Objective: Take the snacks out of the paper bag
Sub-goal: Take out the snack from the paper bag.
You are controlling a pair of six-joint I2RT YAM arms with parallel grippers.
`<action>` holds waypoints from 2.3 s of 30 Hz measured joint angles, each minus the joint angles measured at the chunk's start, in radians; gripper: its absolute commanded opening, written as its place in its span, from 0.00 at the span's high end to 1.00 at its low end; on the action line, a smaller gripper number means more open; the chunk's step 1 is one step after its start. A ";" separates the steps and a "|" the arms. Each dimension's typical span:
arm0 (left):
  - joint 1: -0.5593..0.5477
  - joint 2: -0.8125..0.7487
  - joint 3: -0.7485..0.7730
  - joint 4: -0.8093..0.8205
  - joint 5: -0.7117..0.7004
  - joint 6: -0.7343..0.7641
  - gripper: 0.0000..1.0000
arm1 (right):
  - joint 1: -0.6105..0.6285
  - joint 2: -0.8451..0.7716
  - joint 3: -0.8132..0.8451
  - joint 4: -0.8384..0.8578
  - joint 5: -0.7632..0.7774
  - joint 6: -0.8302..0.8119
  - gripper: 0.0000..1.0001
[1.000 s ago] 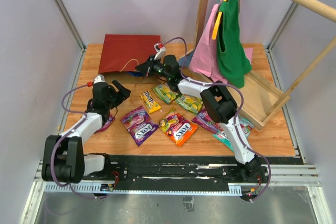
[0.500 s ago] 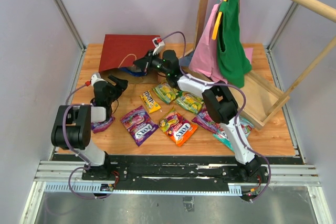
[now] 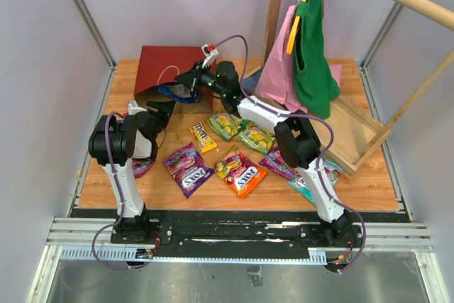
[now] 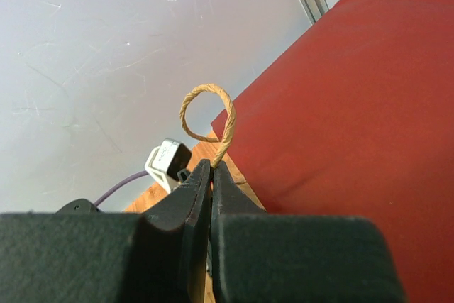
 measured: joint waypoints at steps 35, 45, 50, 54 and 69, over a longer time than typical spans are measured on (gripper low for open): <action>-0.031 0.139 0.414 -0.392 -0.183 -0.019 0.49 | 0.000 0.000 -0.002 -0.006 0.001 -0.001 0.99; -0.034 0.150 0.441 -0.458 -0.175 0.022 0.99 | 0.000 0.000 -0.002 -0.006 0.002 -0.002 0.99; -0.033 0.112 0.434 -0.488 -0.135 0.085 1.00 | 0.000 0.000 -0.002 -0.006 0.003 -0.002 0.99; -0.033 -0.021 0.353 -0.489 -0.094 0.138 0.99 | 0.000 0.000 -0.002 -0.006 0.007 -0.002 0.99; -0.034 -0.668 0.056 -0.650 -0.101 0.356 0.99 | 0.012 0.004 0.095 -0.026 0.045 -0.026 0.99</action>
